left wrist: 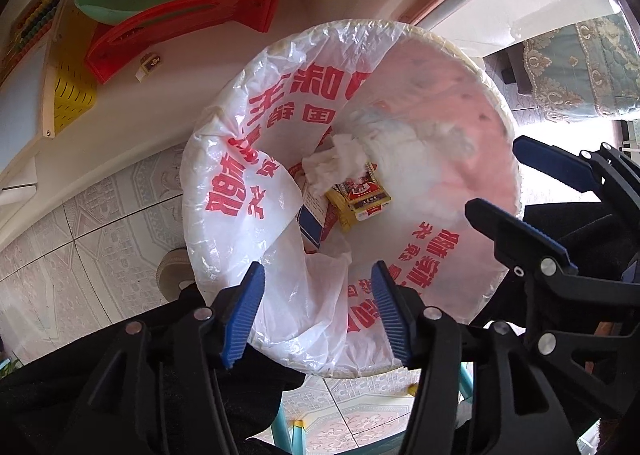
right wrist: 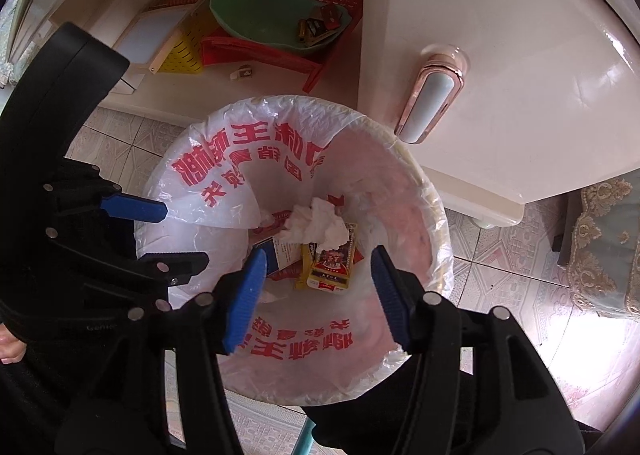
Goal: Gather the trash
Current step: 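Open the left gripper over the bin while the right releases the tissue, then move both tools back over the table toward the red pack and cup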
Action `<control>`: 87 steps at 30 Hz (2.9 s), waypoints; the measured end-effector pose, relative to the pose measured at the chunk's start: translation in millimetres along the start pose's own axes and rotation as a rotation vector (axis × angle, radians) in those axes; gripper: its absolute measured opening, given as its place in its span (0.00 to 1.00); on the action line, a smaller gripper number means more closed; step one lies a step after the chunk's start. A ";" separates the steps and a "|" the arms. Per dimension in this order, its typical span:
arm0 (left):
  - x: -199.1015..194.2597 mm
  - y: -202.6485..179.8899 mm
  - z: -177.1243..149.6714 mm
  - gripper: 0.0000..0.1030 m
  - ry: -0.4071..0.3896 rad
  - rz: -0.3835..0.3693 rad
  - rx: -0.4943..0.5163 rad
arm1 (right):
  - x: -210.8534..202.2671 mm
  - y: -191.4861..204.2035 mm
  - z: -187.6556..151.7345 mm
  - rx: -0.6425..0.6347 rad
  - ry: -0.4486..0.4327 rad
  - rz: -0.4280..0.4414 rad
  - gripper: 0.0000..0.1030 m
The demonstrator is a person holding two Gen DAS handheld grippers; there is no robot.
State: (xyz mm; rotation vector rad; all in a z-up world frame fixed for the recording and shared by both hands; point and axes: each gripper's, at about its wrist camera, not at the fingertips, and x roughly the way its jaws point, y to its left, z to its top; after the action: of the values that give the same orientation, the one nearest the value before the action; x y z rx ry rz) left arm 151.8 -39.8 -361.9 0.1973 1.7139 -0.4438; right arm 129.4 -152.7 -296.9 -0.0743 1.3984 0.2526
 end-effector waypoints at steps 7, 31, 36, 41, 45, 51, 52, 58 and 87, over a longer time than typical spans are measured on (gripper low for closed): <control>-1.9 -0.1 0.5 0.57 -0.013 0.021 0.003 | -0.1 -0.8 -1.6 0.005 0.004 0.002 0.53; -190.9 4.7 -42.4 0.72 -0.266 0.131 0.049 | -185.9 23.4 7.2 -0.131 -0.302 0.015 0.87; -306.0 10.0 -27.3 0.82 -0.368 0.183 0.108 | -274.7 17.1 39.7 -0.193 -0.417 -0.027 0.92; -391.6 0.9 -12.2 0.89 -0.442 0.262 0.164 | -350.4 4.1 80.6 -0.186 -0.495 -0.012 0.93; -431.2 -0.6 8.2 0.89 -0.440 0.217 0.148 | -391.8 -11.1 116.6 -0.149 -0.527 0.018 0.94; -462.9 1.8 41.0 0.89 -0.436 0.258 0.149 | -418.7 -35.9 176.4 -0.073 -0.505 0.083 0.94; -466.1 2.3 46.1 0.89 -0.436 0.264 0.153 | -420.8 -40.5 185.0 -0.057 -0.499 0.098 0.94; -471.1 7.3 78.6 0.89 -0.415 0.265 0.172 | -418.0 -64.0 227.4 0.018 -0.476 0.098 0.94; -319.5 61.4 212.3 0.89 -0.184 0.252 0.182 | -236.6 -97.4 348.1 0.075 -0.189 0.042 0.94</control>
State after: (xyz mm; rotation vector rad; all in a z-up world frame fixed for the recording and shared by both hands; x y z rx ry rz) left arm 429.3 -31.7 -90.2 0.4842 1.4460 -0.4170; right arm 450.9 -208.7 -13.9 0.0406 1.2205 0.2353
